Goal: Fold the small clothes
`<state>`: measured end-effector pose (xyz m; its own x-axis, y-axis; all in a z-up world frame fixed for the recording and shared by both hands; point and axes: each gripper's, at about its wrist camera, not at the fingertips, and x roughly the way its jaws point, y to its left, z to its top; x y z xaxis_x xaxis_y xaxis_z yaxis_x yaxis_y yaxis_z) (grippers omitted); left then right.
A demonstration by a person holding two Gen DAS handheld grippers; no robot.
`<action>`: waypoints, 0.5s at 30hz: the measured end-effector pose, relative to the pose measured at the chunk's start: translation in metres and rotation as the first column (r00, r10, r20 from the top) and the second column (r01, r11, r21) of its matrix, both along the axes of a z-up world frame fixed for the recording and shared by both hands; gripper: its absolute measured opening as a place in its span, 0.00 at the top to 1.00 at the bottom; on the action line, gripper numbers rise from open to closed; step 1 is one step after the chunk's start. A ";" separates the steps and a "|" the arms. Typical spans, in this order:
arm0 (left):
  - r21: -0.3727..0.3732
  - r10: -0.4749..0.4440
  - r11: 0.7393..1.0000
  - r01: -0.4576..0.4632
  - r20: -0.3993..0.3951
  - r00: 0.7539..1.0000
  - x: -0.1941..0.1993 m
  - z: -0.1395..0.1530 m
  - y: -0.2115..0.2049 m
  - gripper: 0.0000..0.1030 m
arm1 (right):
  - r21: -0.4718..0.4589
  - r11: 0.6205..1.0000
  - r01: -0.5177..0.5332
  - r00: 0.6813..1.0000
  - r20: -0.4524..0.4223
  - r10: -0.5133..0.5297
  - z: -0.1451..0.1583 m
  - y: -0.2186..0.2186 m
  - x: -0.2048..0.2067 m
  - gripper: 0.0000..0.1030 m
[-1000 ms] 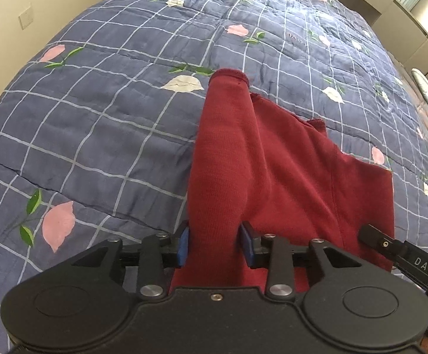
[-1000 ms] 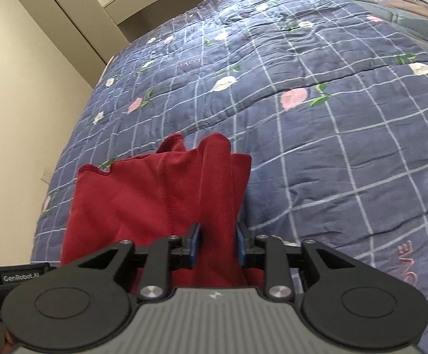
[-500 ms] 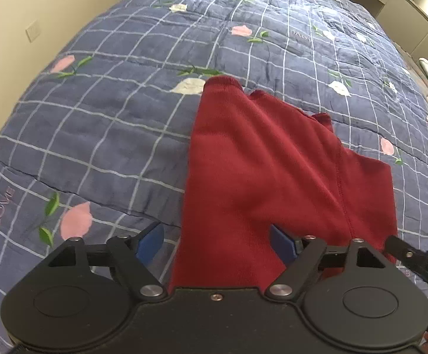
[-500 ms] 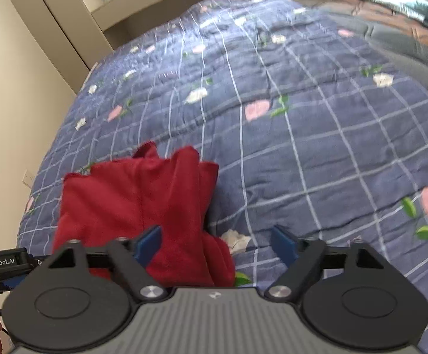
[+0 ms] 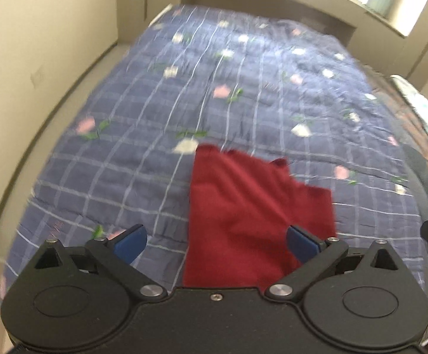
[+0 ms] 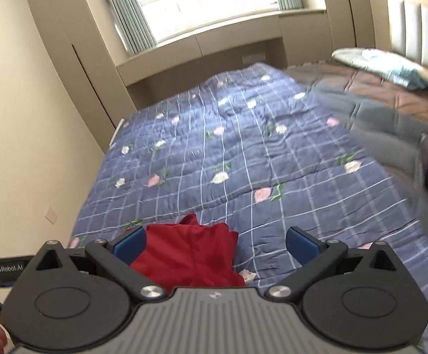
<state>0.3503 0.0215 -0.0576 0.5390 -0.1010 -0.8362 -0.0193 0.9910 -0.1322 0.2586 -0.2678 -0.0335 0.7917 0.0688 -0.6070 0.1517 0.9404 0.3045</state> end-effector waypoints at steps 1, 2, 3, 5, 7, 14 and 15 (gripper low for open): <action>0.008 -0.012 1.000 0.012 0.015 1.000 -0.008 0.015 -0.002 0.01 | -0.003 1.000 -0.006 1.000 0.008 0.006 0.010 -0.001 -0.009 0.00; 0.013 -0.026 1.000 0.025 0.030 0.999 -0.017 0.029 -0.002 0.01 | -0.011 1.000 -0.019 1.000 0.022 0.019 0.021 0.000 -0.021 0.00; 0.013 -0.043 0.999 0.042 0.053 0.998 -0.028 0.044 -0.003 0.01 | -0.022 0.999 -0.030 0.999 0.034 0.031 0.030 0.000 -0.031 0.00; 0.021 -0.074 0.997 0.073 0.103 0.992 -0.051 0.069 -0.004 0.01 | -0.046 0.998 -0.052 0.997 0.054 0.054 0.044 0.002 -0.050 0.00; 0.047 -0.084 0.996 0.078 0.147 0.986 -0.074 0.090 -0.006 0.01 | -0.063 0.996 -0.070 0.995 0.069 0.075 0.052 0.003 -0.065 0.00; 0.079 -0.033 0.997 0.017 0.212 0.977 -0.154 0.121 -0.015 0.01 | -0.093 0.981 -0.173 0.978 0.103 0.182 0.063 0.004 -0.115 0.00; 0.077 -0.020 0.997 0.004 0.213 0.977 -0.165 0.122 -0.017 0.01 | -0.095 0.978 -0.185 0.976 0.103 0.194 0.064 0.004 -0.123 0.00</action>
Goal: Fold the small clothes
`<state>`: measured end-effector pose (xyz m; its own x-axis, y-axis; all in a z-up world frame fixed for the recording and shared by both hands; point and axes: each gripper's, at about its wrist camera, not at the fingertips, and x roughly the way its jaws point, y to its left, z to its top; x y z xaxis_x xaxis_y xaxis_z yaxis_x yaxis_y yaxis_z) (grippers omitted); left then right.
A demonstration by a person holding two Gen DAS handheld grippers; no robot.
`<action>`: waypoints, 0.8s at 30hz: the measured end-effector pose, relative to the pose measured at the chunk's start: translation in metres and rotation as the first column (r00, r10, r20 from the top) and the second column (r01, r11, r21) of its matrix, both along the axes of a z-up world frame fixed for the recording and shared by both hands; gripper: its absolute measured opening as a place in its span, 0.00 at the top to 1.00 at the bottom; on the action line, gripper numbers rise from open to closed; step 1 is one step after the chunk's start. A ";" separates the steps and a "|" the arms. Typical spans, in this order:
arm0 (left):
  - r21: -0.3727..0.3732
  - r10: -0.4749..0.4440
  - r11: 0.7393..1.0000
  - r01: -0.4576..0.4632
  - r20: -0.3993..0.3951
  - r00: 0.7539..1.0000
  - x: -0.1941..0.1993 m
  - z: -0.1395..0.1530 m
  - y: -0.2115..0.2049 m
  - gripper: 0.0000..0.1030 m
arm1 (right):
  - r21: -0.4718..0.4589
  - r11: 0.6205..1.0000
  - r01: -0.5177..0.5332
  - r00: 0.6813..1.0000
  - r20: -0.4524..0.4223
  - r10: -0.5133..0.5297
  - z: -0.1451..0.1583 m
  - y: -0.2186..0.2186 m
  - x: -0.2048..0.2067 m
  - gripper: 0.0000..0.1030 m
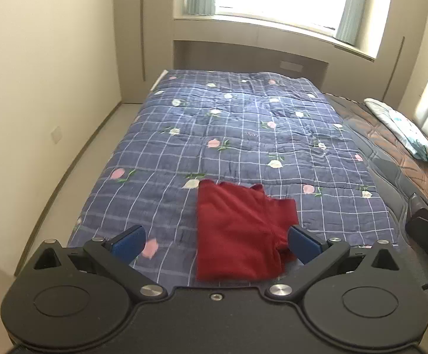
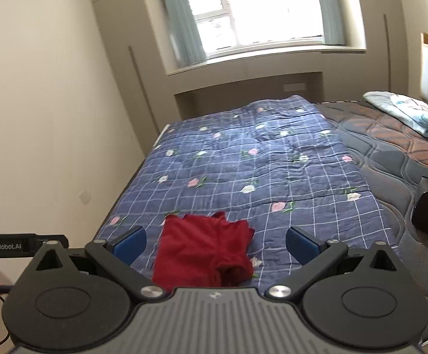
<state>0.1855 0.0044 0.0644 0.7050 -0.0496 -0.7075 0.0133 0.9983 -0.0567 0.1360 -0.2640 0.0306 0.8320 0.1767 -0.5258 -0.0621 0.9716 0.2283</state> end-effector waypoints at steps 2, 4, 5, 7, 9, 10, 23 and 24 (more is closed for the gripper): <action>-0.007 0.018 1.000 -0.018 0.003 1.000 -0.021 0.001 -0.005 0.01 | 0.001 1.000 -0.026 1.000 -0.003 0.026 0.001 -0.001 -0.015 0.00; -0.005 0.034 0.999 -0.034 0.001 0.999 -0.043 0.002 -0.012 0.01 | -0.009 0.998 -0.060 0.998 -0.007 0.060 0.000 -0.002 -0.030 0.00; -0.003 0.036 0.999 -0.036 0.004 0.999 -0.054 0.002 -0.015 0.01 | -0.017 0.997 -0.079 0.997 -0.012 0.079 0.000 -0.001 -0.036 0.00; 0.005 0.042 0.999 -0.042 0.023 0.999 -0.074 0.001 -0.019 0.01 | -0.028 0.993 -0.117 0.993 -0.032 0.116 -0.003 0.000 -0.048 0.00; 0.012 0.057 0.998 -0.057 0.038 0.998 -0.095 -0.002 -0.023 0.01 | -0.030 0.988 -0.149 0.988 -0.048 0.148 -0.006 0.003 -0.058 0.00; 0.014 0.062 0.998 -0.063 0.039 0.997 -0.102 -0.003 -0.025 0.01 | -0.033 0.986 -0.166 0.985 -0.061 0.164 -0.008 0.005 -0.062 0.00; 0.065 0.113 0.991 -0.114 0.013 0.994 -0.163 -0.017 -0.021 0.01 | -0.028 0.984 -0.173 0.977 -0.129 0.168 -0.016 0.008 -0.084 0.00; 0.062 0.114 0.992 -0.114 0.010 0.993 -0.163 -0.018 -0.019 0.01 | -0.024 0.986 -0.164 0.979 -0.128 0.159 -0.016 0.007 -0.083 0.00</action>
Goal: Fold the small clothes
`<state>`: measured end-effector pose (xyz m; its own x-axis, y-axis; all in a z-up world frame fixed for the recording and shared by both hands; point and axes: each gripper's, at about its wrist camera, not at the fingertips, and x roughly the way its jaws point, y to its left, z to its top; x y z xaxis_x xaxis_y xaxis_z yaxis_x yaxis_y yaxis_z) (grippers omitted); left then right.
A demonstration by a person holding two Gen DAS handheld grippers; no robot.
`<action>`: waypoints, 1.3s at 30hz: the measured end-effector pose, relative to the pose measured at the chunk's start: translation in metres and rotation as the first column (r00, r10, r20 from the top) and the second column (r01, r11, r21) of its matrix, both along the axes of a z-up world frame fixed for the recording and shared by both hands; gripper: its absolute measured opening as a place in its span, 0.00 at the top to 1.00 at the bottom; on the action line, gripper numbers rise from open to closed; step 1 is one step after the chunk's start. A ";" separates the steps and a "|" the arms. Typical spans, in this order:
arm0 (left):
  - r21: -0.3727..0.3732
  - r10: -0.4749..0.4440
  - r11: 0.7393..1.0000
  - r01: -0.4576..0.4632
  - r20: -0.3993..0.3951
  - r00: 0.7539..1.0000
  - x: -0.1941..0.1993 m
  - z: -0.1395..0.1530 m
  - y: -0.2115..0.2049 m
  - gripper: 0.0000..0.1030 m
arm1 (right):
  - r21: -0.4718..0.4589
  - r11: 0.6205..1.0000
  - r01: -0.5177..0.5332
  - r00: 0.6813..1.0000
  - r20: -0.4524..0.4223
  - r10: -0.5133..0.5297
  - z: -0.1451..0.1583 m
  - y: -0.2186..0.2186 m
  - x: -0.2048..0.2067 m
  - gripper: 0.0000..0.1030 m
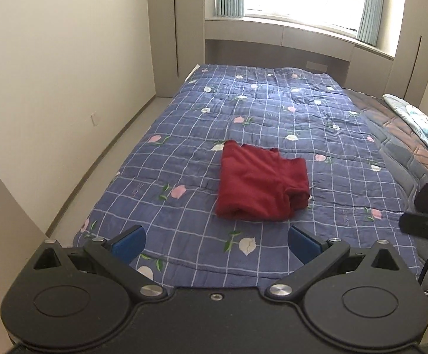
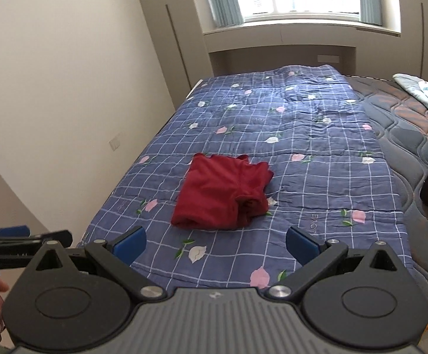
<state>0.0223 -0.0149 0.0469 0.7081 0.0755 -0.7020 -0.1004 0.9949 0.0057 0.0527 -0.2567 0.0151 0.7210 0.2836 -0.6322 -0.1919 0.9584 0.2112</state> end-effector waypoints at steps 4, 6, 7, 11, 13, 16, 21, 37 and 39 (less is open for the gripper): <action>0.002 0.004 1.000 -0.004 -0.013 1.000 0.005 -0.001 0.007 0.01 | 0.007 1.000 0.017 1.000 -0.001 -0.017 0.000 -0.001 0.004 0.00; -0.001 0.005 1.000 -0.005 -0.013 1.000 0.007 -0.001 0.008 0.01 | 0.007 1.000 0.018 1.000 -0.001 -0.018 0.000 0.000 0.006 0.00; -0.002 0.003 1.000 -0.003 -0.012 1.000 0.008 -0.001 0.009 0.01 | 0.007 1.000 0.018 1.000 -0.003 -0.018 0.000 0.000 0.007 0.00; 0.005 -0.007 1.000 0.007 -0.018 1.000 0.013 -0.002 0.008 0.01 | 0.009 1.000 0.018 1.000 -0.015 -0.018 -0.002 0.001 0.010 0.00; 0.009 -0.011 1.000 0.011 -0.019 1.000 0.013 -0.001 0.007 0.01 | 0.011 1.000 0.017 1.000 -0.016 -0.016 -0.002 0.001 0.011 0.00; 0.014 -0.012 1.000 0.012 -0.020 1.000 0.014 -0.001 0.006 0.01 | 0.013 1.000 0.012 1.000 -0.020 -0.011 -0.003 0.000 0.012 0.00; 0.019 -0.009 1.000 0.010 -0.024 1.000 0.015 -0.001 0.003 0.01 | 0.015 1.000 0.004 1.000 -0.025 -0.004 -0.003 -0.001 0.014 0.00; 0.017 -0.004 1.000 0.005 -0.024 1.000 0.017 -0.002 0.000 0.01 | 0.015 1.000 0.001 1.000 -0.026 -0.001 -0.001 0.000 0.014 0.00; 0.016 -0.001 1.000 0.002 -0.025 1.000 0.016 -0.003 0.000 0.01 | 0.016 1.000 0.002 1.000 -0.026 -0.002 -0.001 0.000 0.014 0.00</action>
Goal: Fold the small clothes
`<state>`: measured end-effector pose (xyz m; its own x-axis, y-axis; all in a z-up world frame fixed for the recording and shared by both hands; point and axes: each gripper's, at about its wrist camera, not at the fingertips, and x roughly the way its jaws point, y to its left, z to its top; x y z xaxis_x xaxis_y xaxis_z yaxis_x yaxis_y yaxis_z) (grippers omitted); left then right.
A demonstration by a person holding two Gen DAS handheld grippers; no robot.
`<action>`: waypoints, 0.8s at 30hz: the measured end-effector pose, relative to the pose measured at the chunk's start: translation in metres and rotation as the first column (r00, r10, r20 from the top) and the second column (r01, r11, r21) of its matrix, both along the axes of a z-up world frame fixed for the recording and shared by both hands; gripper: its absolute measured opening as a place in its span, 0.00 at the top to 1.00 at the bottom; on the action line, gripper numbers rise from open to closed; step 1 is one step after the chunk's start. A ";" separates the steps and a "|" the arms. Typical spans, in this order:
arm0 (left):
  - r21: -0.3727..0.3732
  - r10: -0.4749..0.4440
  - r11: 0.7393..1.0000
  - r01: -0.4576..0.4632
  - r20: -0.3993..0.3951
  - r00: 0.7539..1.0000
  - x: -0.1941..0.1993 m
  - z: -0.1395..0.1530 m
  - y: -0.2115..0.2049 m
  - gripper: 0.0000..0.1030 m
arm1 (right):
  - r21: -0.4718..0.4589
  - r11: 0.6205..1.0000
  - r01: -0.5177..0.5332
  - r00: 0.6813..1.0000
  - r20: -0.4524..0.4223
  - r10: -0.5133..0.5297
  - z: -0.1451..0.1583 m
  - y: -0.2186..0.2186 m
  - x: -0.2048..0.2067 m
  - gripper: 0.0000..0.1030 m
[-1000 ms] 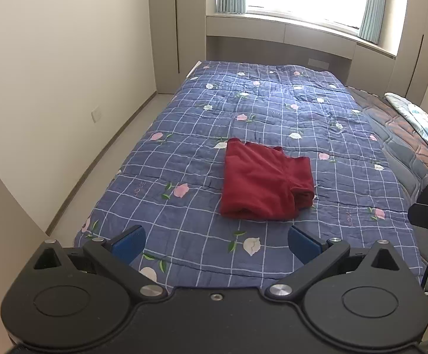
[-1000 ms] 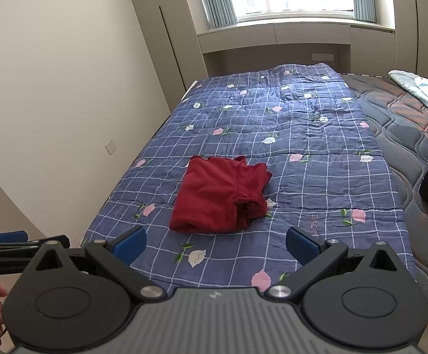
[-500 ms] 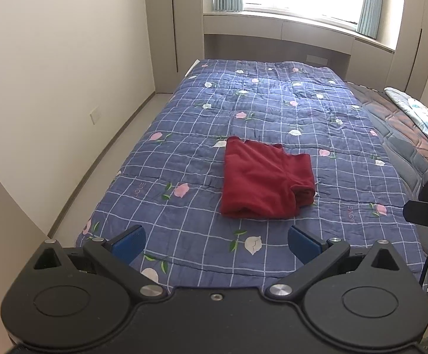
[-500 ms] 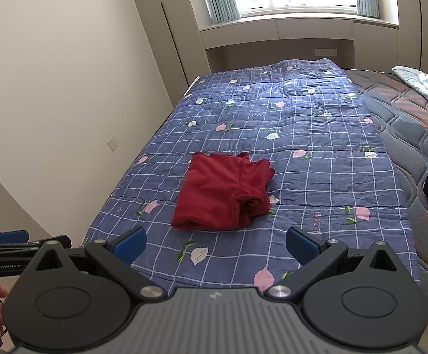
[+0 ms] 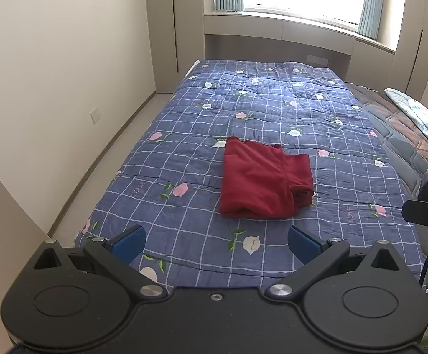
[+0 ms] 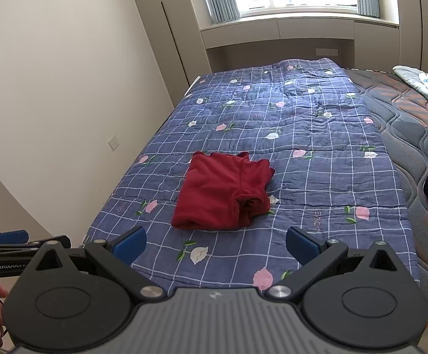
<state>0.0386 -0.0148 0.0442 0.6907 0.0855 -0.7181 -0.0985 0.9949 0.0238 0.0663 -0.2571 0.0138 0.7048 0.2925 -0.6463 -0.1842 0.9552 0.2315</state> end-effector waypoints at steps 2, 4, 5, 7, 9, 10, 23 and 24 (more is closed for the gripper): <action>0.001 0.001 1.000 -0.001 0.000 1.000 0.000 0.001 0.000 0.01 | 0.000 1.000 0.000 1.000 0.000 0.000 0.000 0.000 0.000 0.00; 0.001 0.000 1.000 0.000 0.000 1.000 0.000 0.001 0.000 0.01 | 0.000 1.000 -0.001 1.000 -0.001 0.001 0.000 -0.001 0.000 0.00; 0.001 -0.002 1.000 0.002 0.000 1.000 -0.001 0.001 0.000 0.01 | 0.001 1.000 0.000 1.000 -0.001 0.000 0.000 -0.001 0.000 0.00; 0.002 -0.004 1.000 0.004 0.000 1.000 0.000 0.000 0.000 0.01 | 0.002 1.000 0.003 1.000 -0.002 -0.003 0.000 -0.001 0.000 0.00; 0.002 -0.003 1.000 0.003 0.001 1.000 -0.001 0.001 0.000 0.01 | 0.004 1.000 0.004 1.000 -0.001 -0.004 -0.001 -0.001 -0.001 0.00; 0.002 -0.003 1.000 0.003 0.001 1.000 -0.001 0.001 0.000 0.01 | 0.004 1.000 0.005 1.000 -0.001 -0.005 -0.001 -0.001 -0.001 0.00; 0.005 -0.004 1.000 0.004 0.000 1.000 -0.001 0.002 -0.001 0.01 | 0.007 1.000 0.006 1.000 -0.004 -0.006 -0.001 -0.003 -0.001 0.00; 0.005 -0.004 1.000 0.004 0.000 1.000 -0.001 0.002 -0.001 0.01 | 0.006 1.000 0.006 1.000 -0.004 -0.006 -0.001 -0.003 0.000 0.00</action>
